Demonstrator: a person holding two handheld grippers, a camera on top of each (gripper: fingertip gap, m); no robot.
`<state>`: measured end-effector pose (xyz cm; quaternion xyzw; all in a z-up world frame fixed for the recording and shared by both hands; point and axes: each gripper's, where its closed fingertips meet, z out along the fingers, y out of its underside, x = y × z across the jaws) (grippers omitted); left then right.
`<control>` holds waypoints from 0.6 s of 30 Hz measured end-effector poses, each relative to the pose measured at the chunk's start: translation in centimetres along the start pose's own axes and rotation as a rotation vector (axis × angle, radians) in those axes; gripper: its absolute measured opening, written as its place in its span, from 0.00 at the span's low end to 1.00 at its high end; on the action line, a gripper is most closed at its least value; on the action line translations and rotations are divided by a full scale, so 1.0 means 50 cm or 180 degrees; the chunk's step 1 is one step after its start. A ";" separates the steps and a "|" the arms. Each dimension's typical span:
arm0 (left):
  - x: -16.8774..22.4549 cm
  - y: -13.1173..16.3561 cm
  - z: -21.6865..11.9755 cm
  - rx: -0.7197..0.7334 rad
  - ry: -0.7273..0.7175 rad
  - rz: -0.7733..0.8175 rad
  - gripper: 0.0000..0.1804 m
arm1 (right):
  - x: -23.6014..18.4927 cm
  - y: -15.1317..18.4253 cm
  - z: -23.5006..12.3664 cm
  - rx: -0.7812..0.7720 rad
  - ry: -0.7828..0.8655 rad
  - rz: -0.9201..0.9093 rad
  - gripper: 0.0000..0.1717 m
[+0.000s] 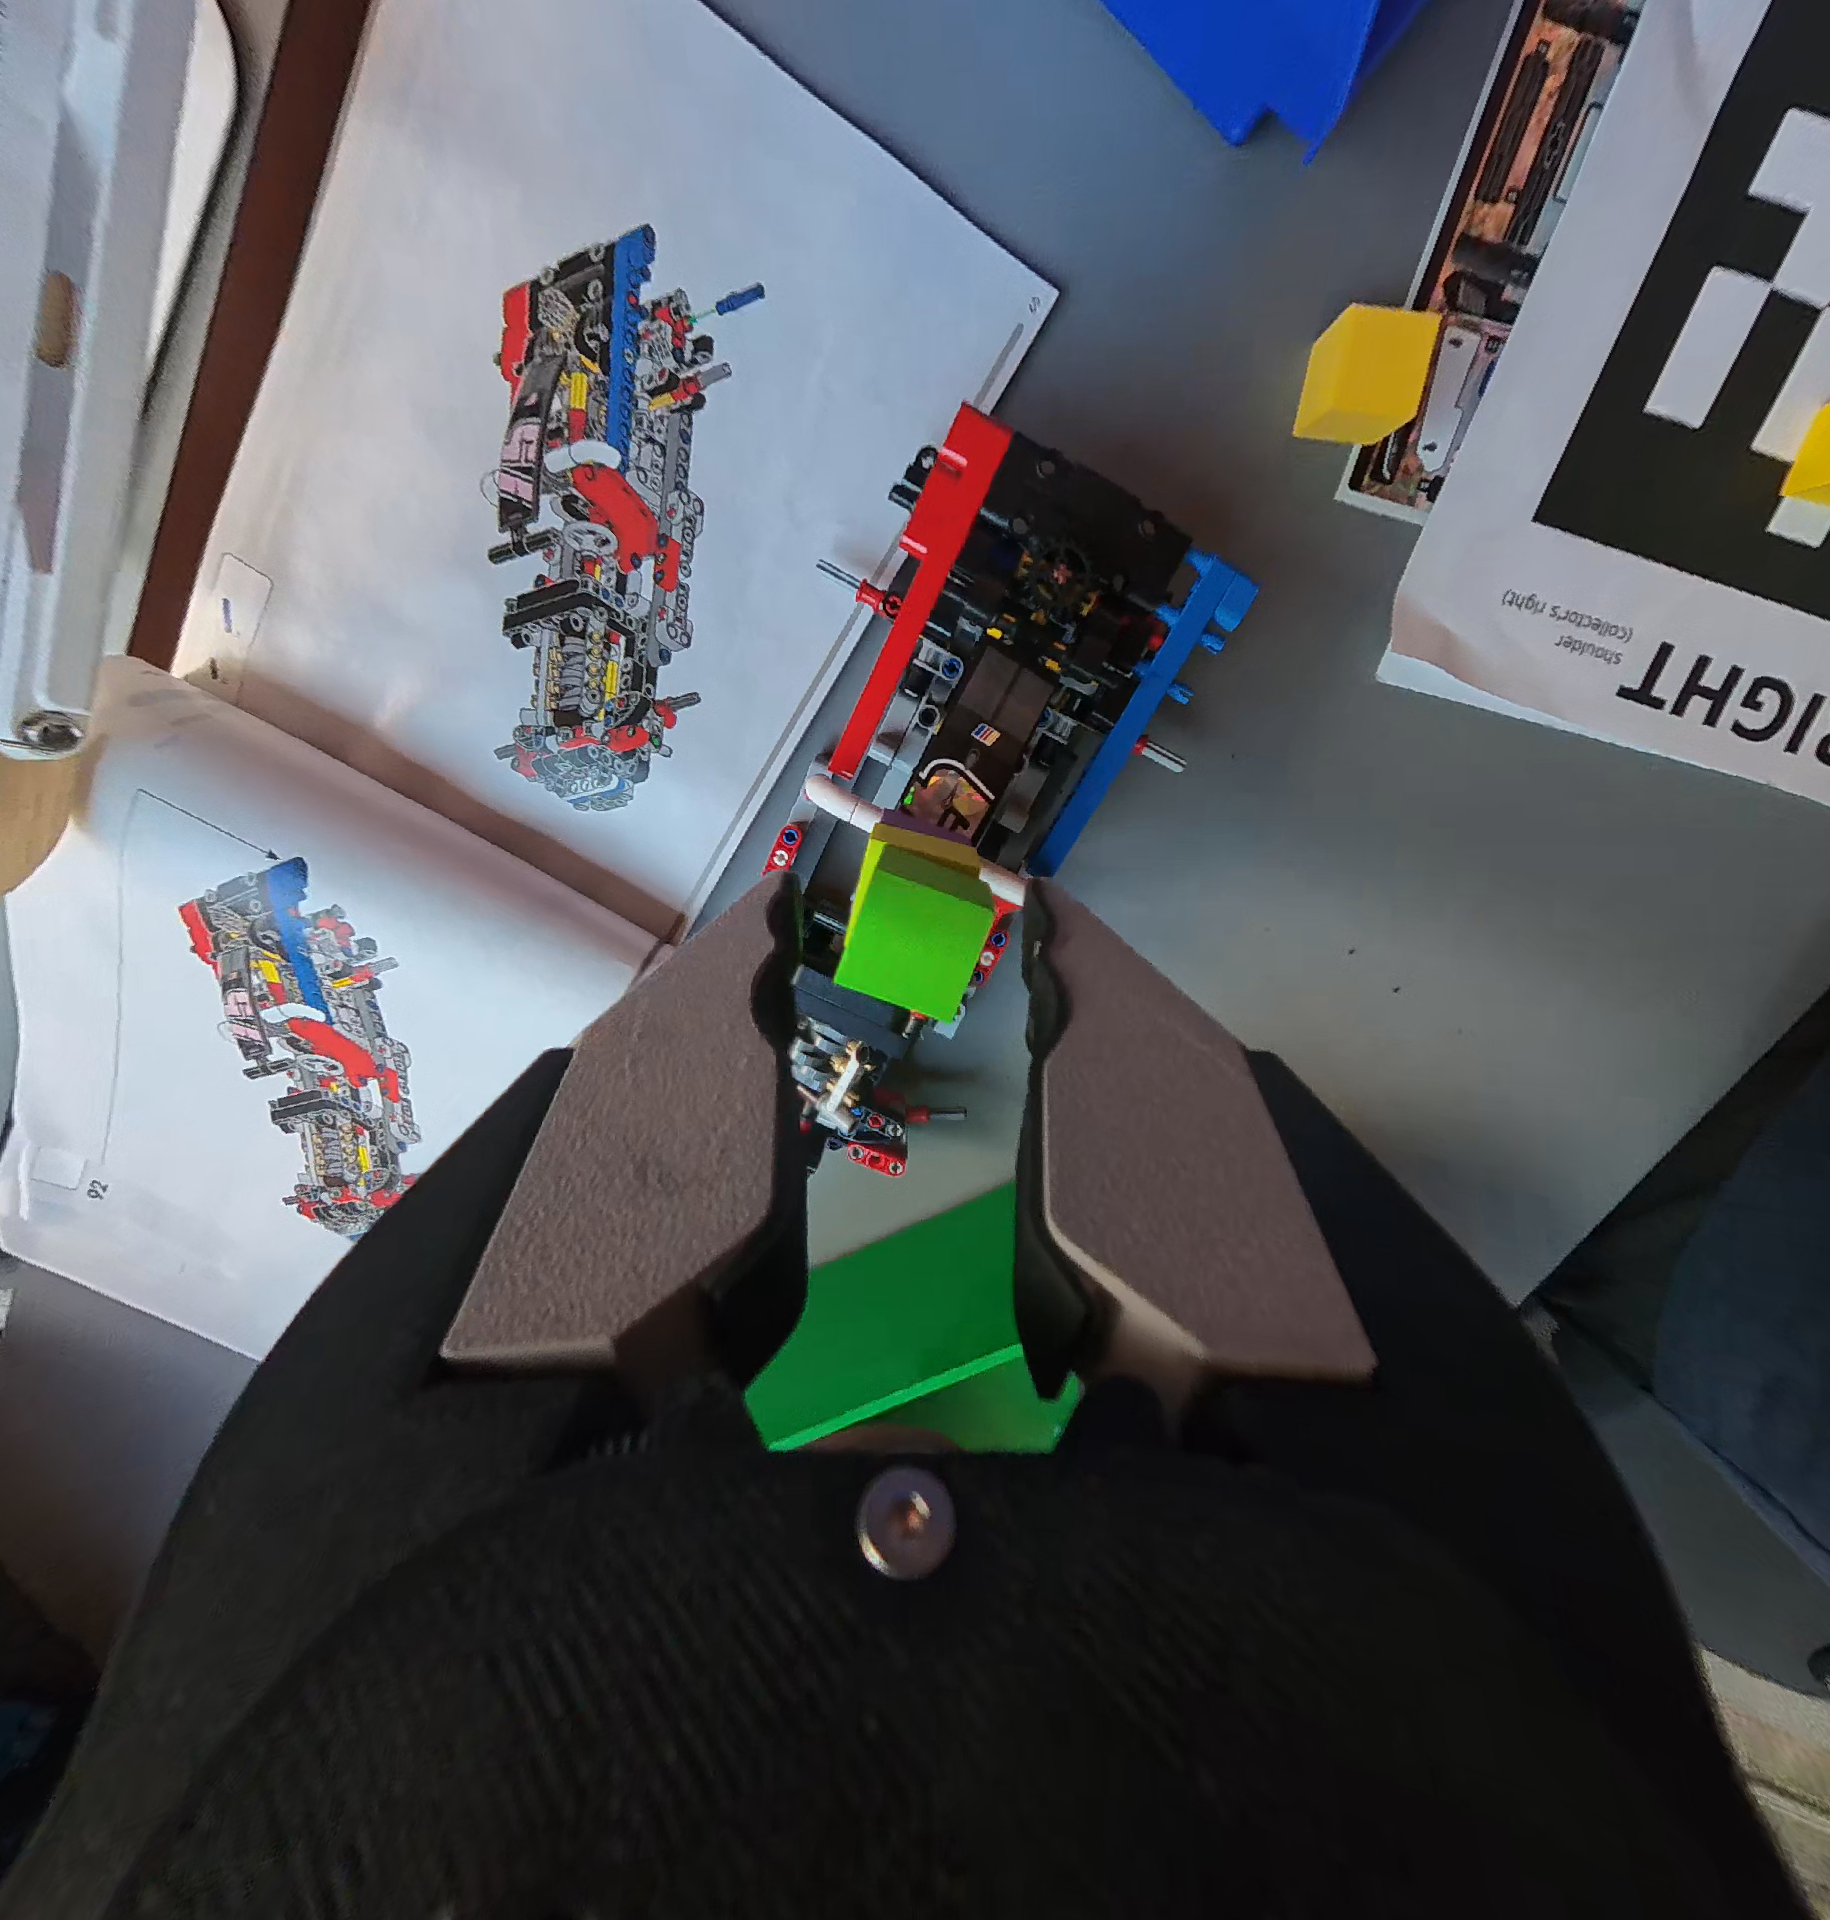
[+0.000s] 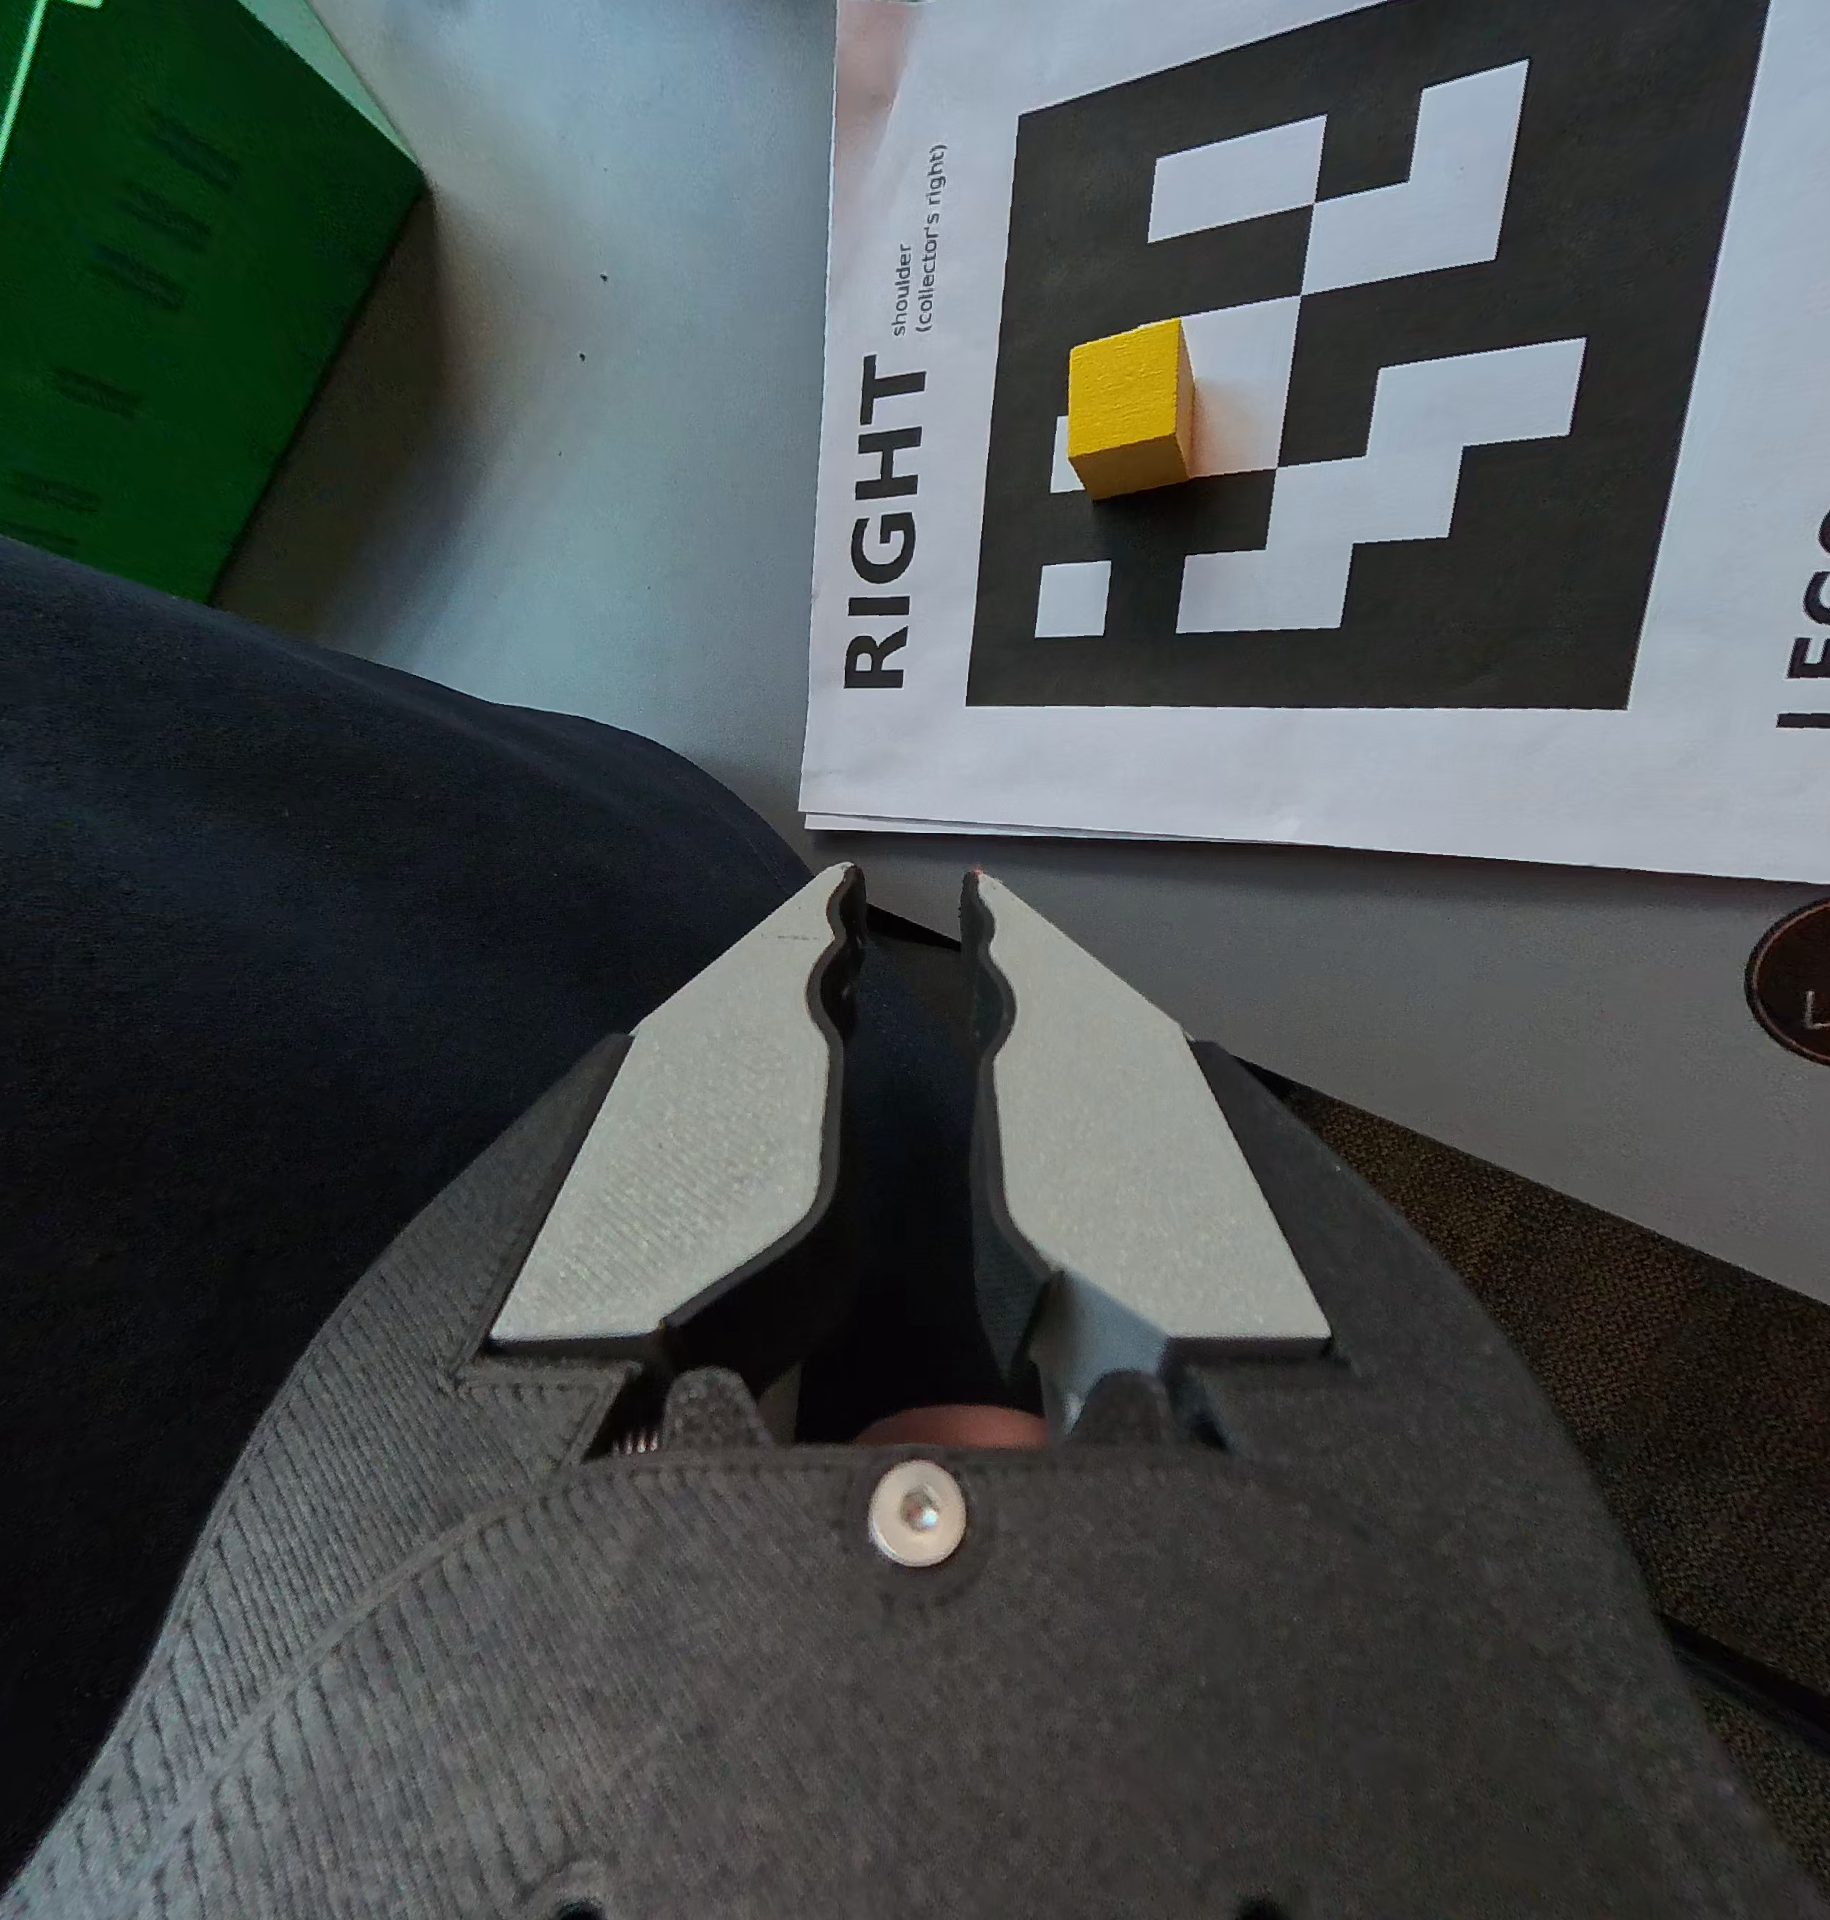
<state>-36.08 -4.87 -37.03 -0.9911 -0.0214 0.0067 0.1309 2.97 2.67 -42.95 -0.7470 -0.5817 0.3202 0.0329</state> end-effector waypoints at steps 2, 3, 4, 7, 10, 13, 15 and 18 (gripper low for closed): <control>0.006 -0.021 -0.023 0.0109 0.0008 0.0029 0.22 | 0.000 0.000 0.000 0.0001 -0.0002 0.0009 0.10; 0.013 -0.035 -0.036 0.0175 0.0009 0.0077 0.22 | 0.000 0.000 0.000 0.0003 -0.0001 0.0010 0.09; 0.024 -0.050 -0.047 0.0230 -0.0004 0.0136 0.22 | 0.000 0.001 -0.001 0.0002 -0.0002 0.0011 0.10; 0.107 -0.096 -0.055 0.0354 0.0165 0.0405 0.25 | 0.002 0.003 -0.001 -0.0009 -0.0004 0.0018 0.10; 0.193 -0.123 -0.008 0.0389 0.0316 0.0666 0.25 | 0.005 0.004 -0.004 0.0001 0.0015 0.0026 0.09; 0.258 -0.134 0.072 0.0281 0.0612 0.0531 0.28 | 0.010 0.008 -0.010 0.0010 0.0037 0.0044 0.09; 0.269 -0.147 0.124 0.0248 0.0618 0.0347 0.28 | 0.014 0.014 -0.016 0.0011 0.0056 0.0065 0.09; 0.284 -0.166 0.187 0.0157 0.0614 0.0223 0.29 | 0.023 0.025 -0.027 0.0026 0.0090 0.0121 0.09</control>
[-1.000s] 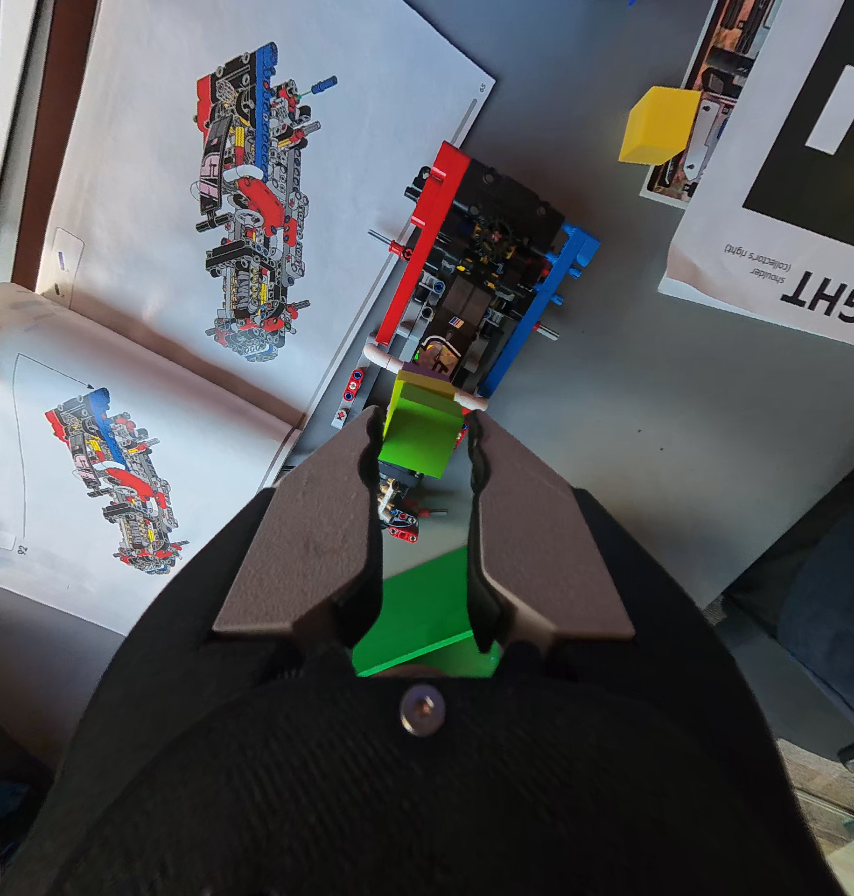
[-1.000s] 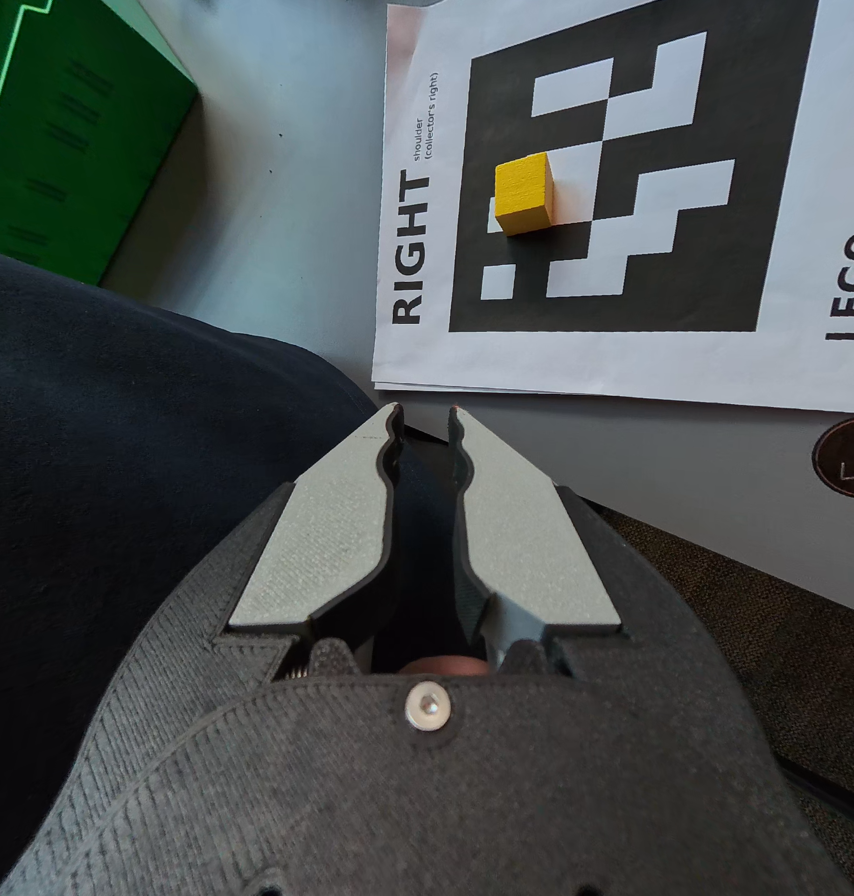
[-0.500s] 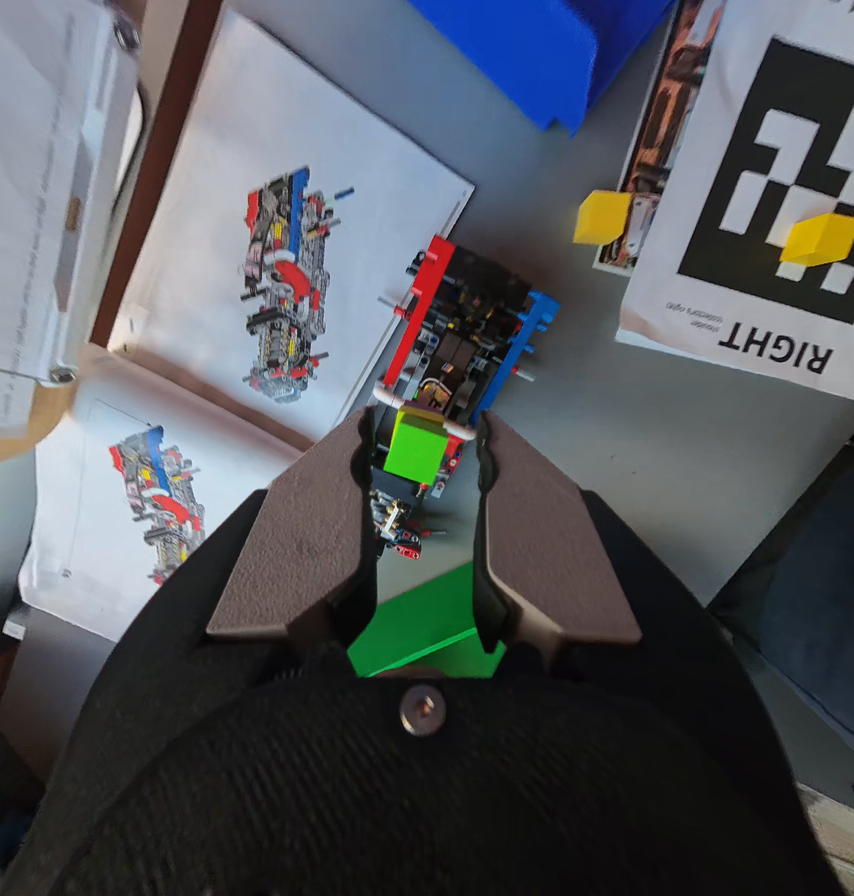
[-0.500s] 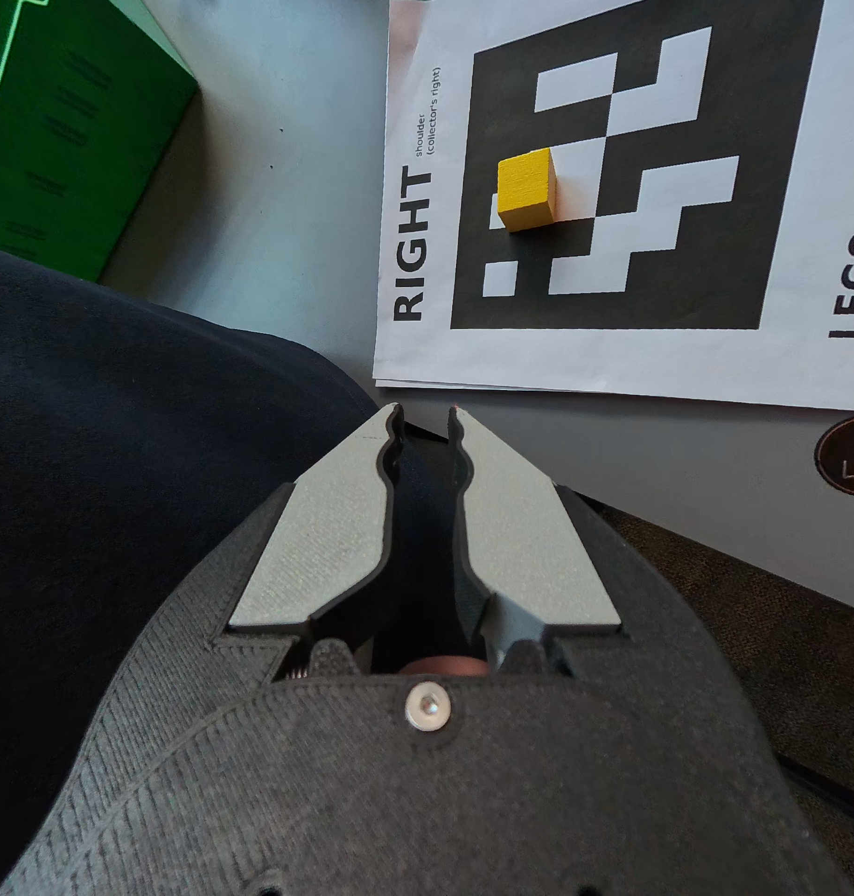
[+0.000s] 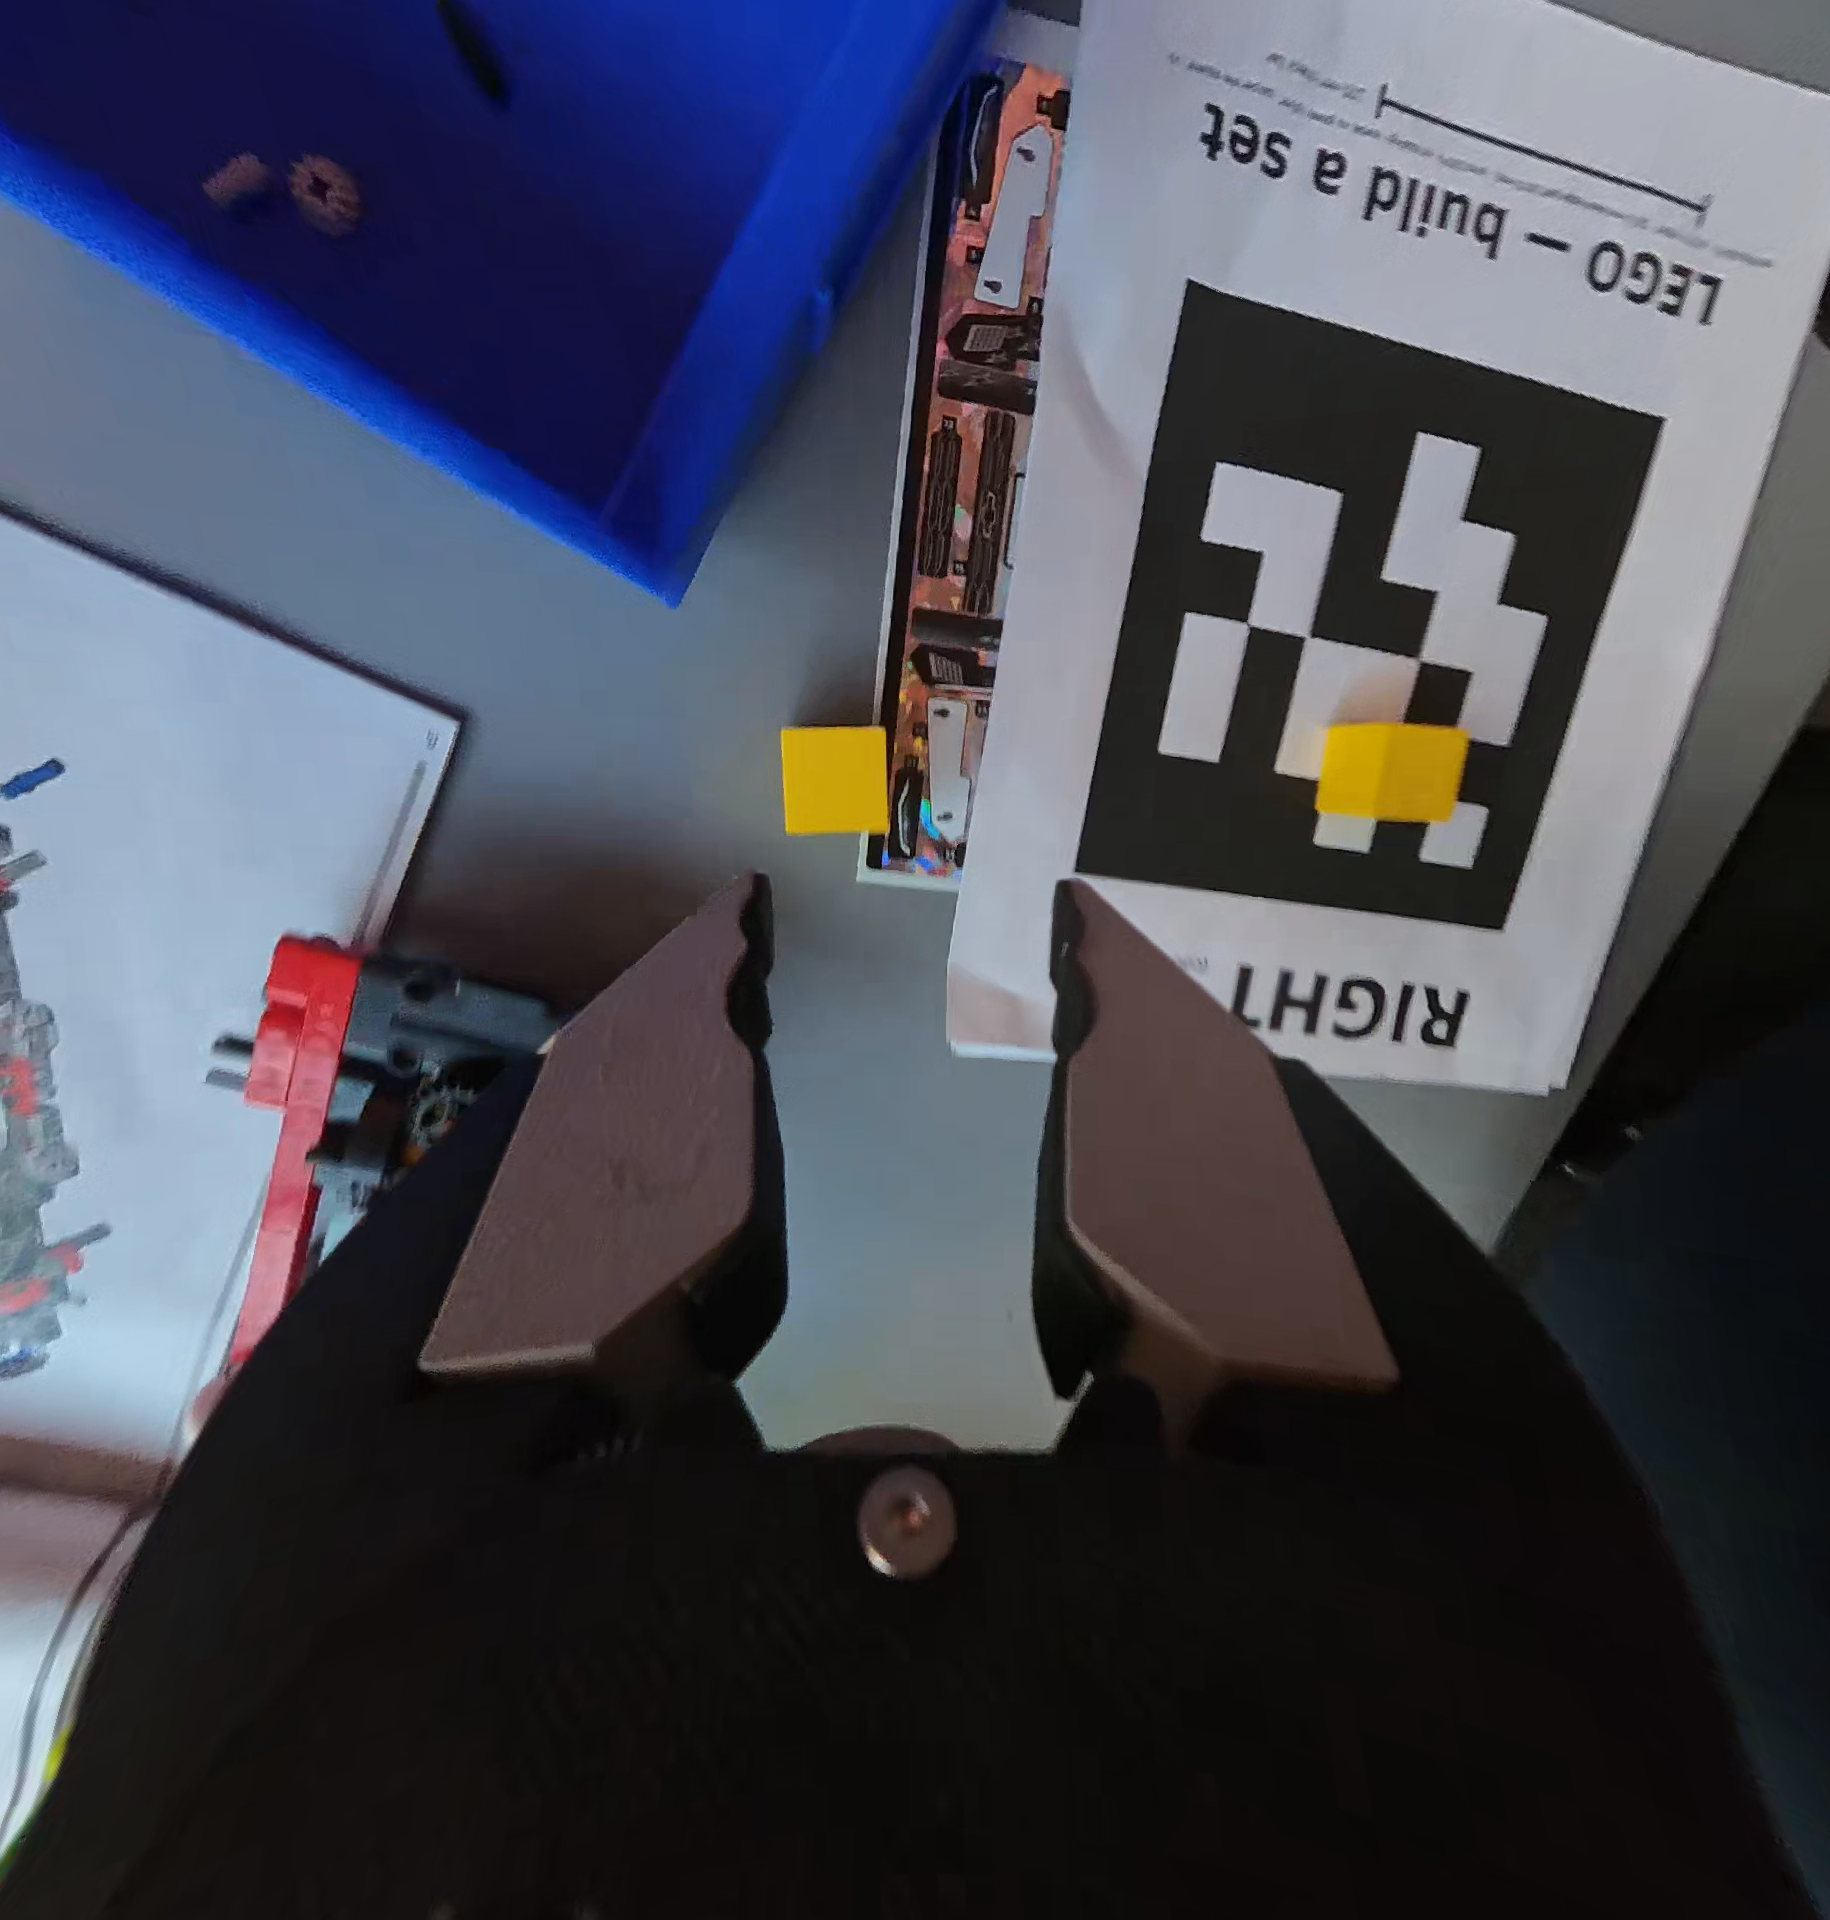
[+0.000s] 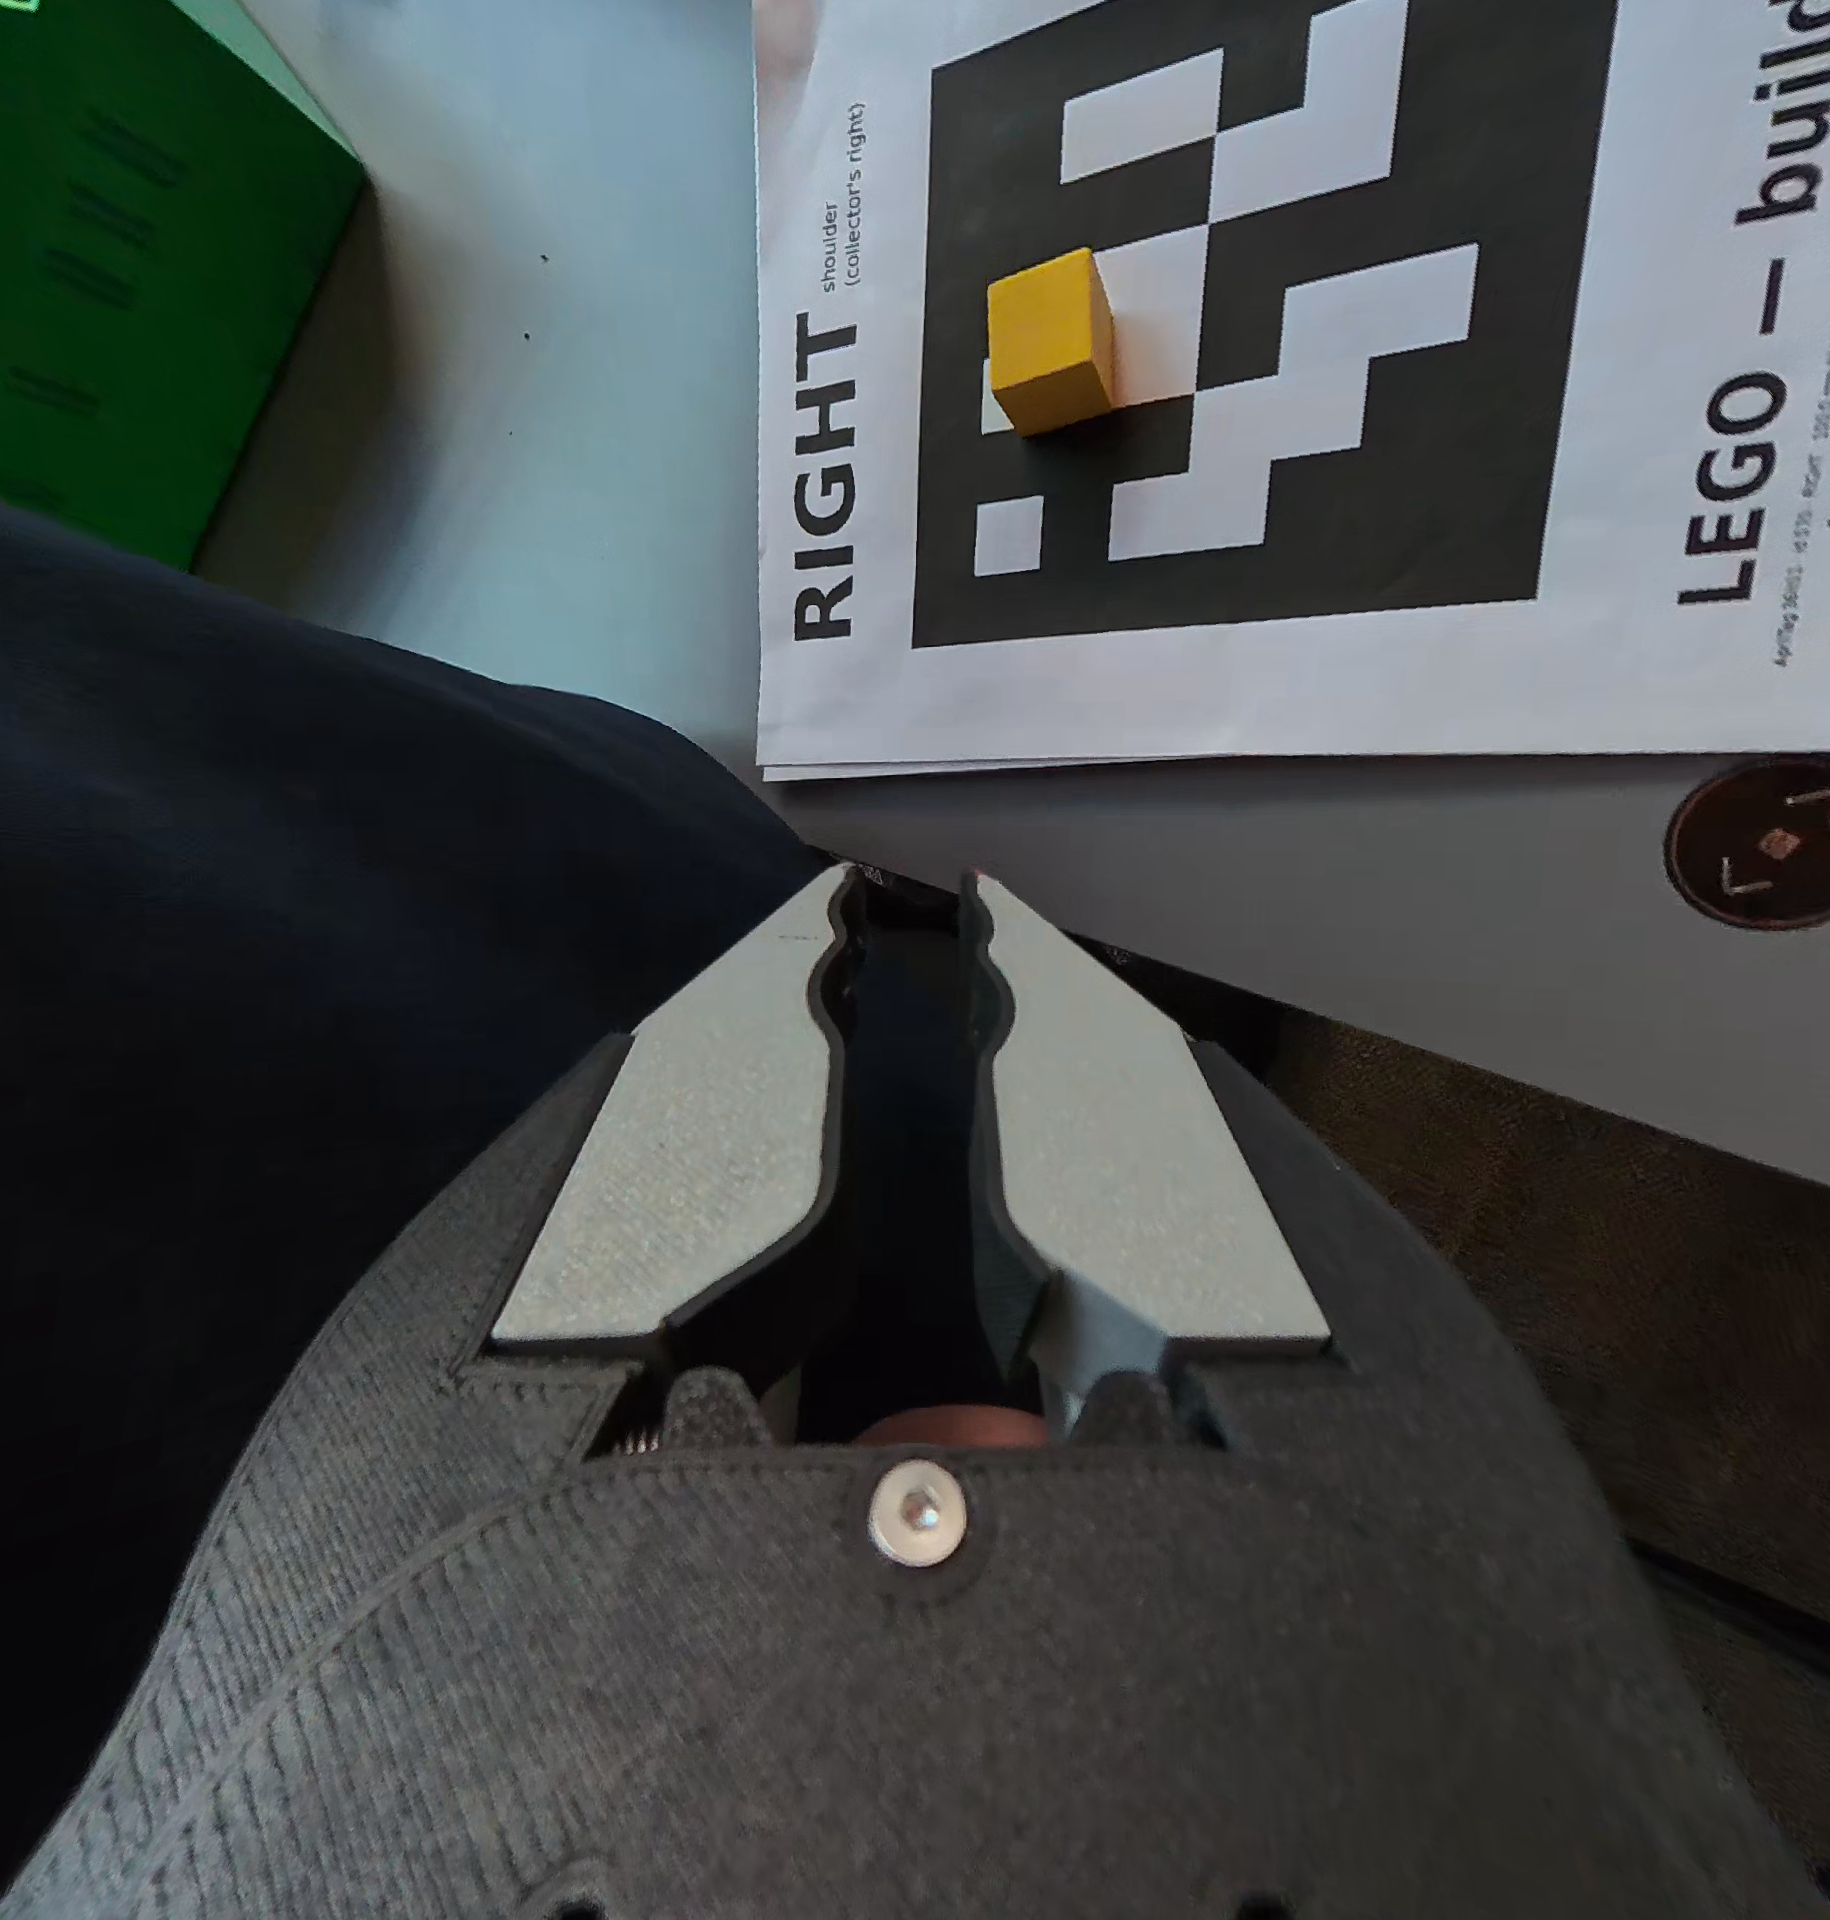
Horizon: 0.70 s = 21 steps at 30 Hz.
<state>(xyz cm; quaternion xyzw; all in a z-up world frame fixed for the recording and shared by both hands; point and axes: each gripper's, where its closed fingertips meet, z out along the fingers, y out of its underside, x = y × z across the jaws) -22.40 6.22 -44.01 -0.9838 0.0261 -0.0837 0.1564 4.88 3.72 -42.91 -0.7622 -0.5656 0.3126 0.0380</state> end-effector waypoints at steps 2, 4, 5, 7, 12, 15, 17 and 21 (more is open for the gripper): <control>-0.009 -0.009 0.036 -0.0033 -0.0136 0.0076 0.28 | 0.007 0.009 -0.008 0.0015 0.0019 0.0055 0.09; -0.016 -0.006 0.070 -0.0174 -0.0207 0.0094 0.28 | 0.014 0.019 -0.016 0.0022 0.0034 0.0112 0.09; -0.017 -0.003 0.085 -0.0241 -0.0210 0.0095 0.28 | 0.017 0.023 -0.020 0.0026 0.0042 0.0133 0.09; -0.022 0.003 0.109 -0.0380 -0.0259 0.0122 0.28 | 0.022 0.032 -0.027 0.0032 0.0060 0.0162 0.09; -0.036 0.018 0.140 -0.0502 -0.0325 0.0177 0.15 | 0.037 0.044 -0.039 0.0037 0.0079 0.0218 0.09; -0.031 0.009 0.115 -0.0405 -0.0341 0.0147 0.14 | 0.042 0.038 -0.040 0.0047 0.0055 0.0202 0.09; -0.023 0.001 0.076 -0.0286 -0.0354 0.0228 0.14 | 0.041 0.030 -0.035 0.0037 0.0013 0.0176 0.09; -0.002 -0.010 -0.048 0.0030 -0.0295 0.0365 0.14 | 0.033 0.009 -0.019 0.0001 -0.0066 0.0056 0.09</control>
